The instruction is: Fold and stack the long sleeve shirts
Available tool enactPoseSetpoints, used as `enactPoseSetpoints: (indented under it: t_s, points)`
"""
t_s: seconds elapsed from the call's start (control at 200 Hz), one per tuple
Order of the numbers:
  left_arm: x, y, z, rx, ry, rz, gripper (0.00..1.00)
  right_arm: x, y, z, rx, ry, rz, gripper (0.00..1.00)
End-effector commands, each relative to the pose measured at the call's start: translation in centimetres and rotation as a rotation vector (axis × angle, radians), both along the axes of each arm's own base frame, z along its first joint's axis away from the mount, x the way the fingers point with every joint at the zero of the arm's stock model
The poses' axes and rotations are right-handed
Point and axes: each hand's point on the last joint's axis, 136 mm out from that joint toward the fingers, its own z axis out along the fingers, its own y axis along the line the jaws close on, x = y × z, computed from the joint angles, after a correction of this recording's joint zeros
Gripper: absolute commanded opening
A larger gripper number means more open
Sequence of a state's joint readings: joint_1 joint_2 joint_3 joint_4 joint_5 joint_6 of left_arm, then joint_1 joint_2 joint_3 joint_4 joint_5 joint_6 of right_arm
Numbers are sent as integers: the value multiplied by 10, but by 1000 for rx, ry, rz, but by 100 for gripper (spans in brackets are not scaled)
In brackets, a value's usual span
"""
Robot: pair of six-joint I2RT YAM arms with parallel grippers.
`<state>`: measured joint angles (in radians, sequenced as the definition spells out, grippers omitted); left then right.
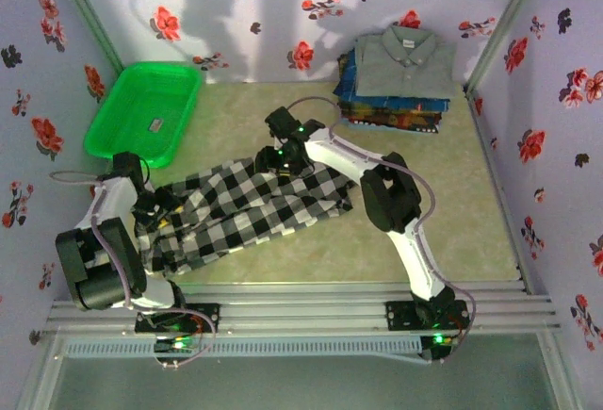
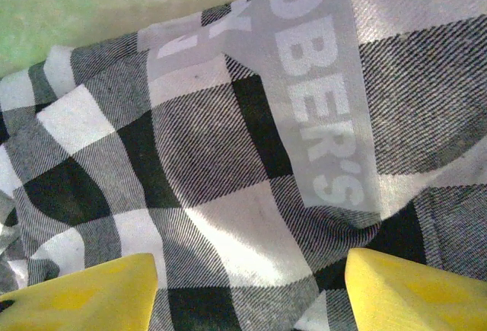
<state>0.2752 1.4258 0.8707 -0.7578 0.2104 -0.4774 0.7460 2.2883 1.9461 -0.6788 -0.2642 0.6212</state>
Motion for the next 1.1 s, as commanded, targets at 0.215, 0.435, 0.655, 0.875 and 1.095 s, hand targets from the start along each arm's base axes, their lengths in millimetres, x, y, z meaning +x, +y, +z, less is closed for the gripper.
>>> enactPoseSetpoints:
  t_s: [0.215, 0.435, 0.655, 0.875, 1.095]
  points:
    - [4, 2, -11, -14, 28, 33, 35, 3, 4, -2, 14, 20, -22, 68]
    - [14, 5, -14, -15, 35, 0, 12, 11, -2, -8, -5, 19, -66, 67]
    - [42, 18, 27, 61, -78, -39, 4, 23, -15, -22, -52, 21, -151, 59]
    - [52, 25, 41, 105, -99, -90, 3, 26, -19, -35, -83, 35, -174, 55]
    - [22, 3, 33, 2, -44, -105, 53, 26, -18, -30, -66, 36, -165, 57]
